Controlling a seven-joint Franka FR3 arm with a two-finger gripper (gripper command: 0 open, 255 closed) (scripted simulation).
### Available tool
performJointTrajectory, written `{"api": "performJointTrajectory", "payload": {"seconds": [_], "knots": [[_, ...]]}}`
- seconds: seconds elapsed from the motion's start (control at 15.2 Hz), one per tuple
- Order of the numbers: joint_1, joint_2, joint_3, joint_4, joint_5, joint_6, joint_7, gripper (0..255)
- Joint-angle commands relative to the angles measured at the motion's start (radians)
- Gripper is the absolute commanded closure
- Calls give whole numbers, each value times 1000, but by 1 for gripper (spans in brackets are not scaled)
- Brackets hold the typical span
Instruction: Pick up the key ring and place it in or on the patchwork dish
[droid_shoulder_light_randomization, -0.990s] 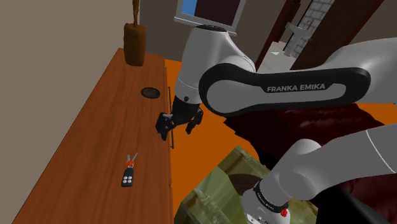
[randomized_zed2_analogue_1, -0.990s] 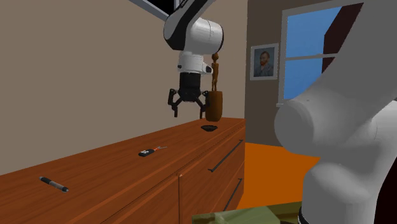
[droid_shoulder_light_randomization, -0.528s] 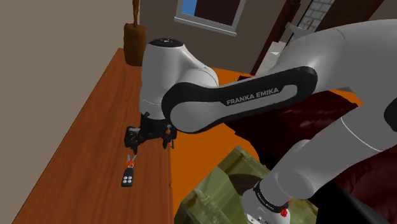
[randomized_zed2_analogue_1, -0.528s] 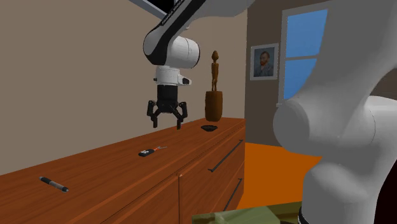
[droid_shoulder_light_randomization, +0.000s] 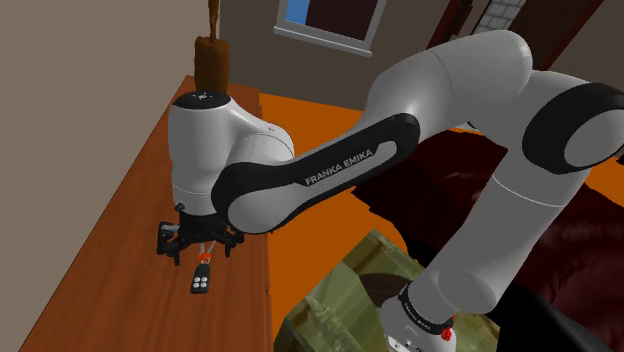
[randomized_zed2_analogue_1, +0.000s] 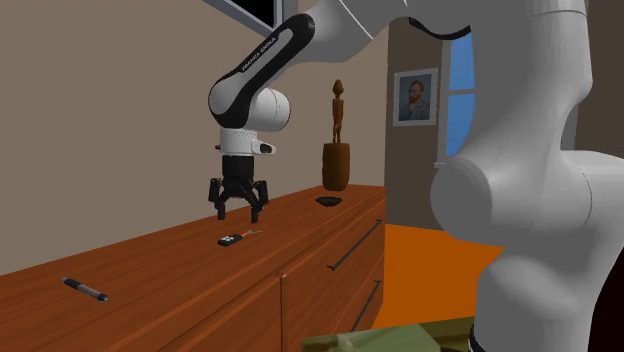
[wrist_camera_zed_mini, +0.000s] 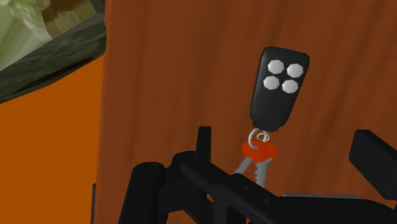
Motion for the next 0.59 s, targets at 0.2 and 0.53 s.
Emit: {"api": "performJointTrajectory", "payload": {"seconds": [0.2,0.53], "knots": [[19,55,-14,-18,-49,59,37,0],[21,61,-16,-21,-54,66,41,0]]}}
